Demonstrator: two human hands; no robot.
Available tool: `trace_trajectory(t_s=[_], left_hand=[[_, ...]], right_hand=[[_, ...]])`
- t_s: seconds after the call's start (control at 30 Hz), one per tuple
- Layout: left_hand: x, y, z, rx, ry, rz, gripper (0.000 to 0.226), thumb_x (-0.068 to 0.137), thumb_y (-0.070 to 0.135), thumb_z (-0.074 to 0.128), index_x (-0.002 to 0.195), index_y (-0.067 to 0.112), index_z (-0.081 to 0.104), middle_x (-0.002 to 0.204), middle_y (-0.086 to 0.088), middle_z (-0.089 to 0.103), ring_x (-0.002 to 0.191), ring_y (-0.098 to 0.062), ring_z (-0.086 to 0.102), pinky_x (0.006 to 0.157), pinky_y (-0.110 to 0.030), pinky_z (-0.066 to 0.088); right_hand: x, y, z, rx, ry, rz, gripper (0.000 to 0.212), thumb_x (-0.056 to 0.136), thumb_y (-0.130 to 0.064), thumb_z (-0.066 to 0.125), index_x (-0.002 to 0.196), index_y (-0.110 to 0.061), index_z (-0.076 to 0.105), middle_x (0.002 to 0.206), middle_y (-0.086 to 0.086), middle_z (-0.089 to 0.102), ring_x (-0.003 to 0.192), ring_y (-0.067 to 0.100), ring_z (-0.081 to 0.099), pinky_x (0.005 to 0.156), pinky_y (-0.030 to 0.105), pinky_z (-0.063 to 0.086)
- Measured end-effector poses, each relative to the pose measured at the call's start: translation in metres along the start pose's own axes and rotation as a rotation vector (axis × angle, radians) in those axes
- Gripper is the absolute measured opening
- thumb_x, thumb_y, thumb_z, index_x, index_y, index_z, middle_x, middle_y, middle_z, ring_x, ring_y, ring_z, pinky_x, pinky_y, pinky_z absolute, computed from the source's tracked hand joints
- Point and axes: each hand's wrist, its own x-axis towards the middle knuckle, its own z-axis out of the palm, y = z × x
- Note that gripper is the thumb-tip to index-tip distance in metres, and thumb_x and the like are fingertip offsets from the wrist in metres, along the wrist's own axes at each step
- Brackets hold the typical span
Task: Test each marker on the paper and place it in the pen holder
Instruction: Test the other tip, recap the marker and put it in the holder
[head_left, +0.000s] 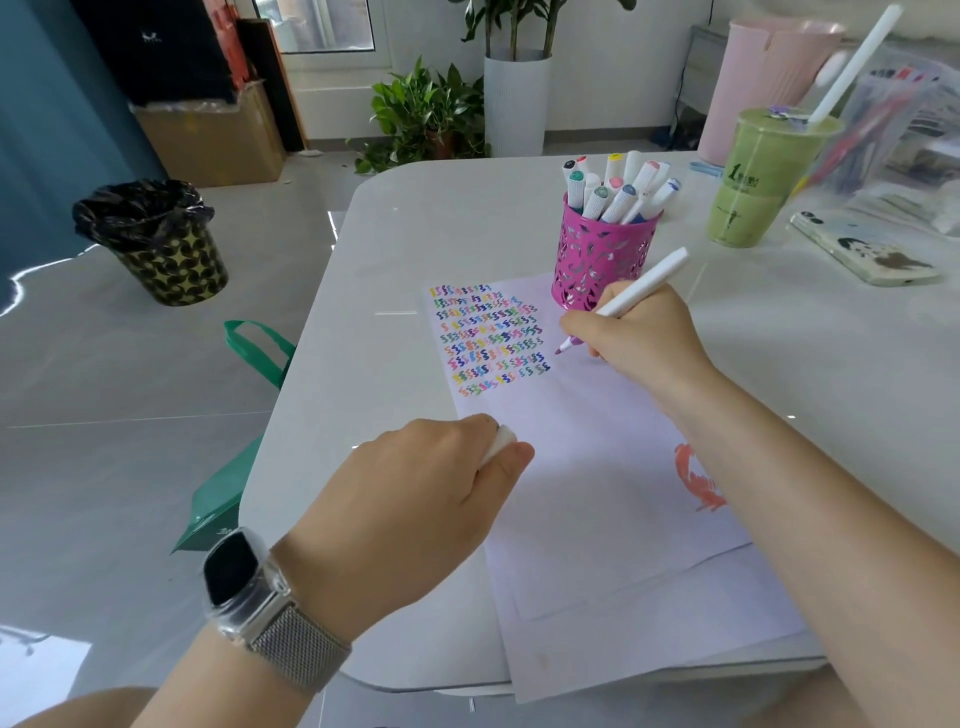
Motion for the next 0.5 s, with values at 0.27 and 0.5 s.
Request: trace_trajectory(t_s=[0.27, 0.5], left_hand=[[0.002, -0.006, 0.005, 0.147, -0.023, 0.017, 0.037, 0.092, 0.055, 0.027, 0.084, 0.024, 0.046, 0.06, 0.002, 0.044, 0.059, -0.015, 0.044, 0.06, -0.026, 0.039], [0.003, -0.007, 0.008, 0.142, -0.032, 0.002, 0.037, 0.092, 0.054, 0.029, 0.076, 0.022, 0.041, 0.059, 0.002, 0.042, 0.056, -0.014, 0.041, 0.057, -0.027, 0.036]], right_hand=[[0.0, 0.005, 0.005, 0.026, -0.033, 0.018, 0.019, 0.073, -0.008, 0.068, 0.062, -0.005, 0.052, 0.037, -0.012, 0.049, 0.052, 0.005, 0.068, 0.072, 0.044, 0.058], [0.004, 0.013, 0.008, -0.029, -0.024, -0.019, 0.028, 0.068, -0.018, 0.071, 0.055, -0.014, 0.047, 0.048, -0.006, 0.056, 0.068, 0.025, 0.072, 0.07, 0.045, 0.059]])
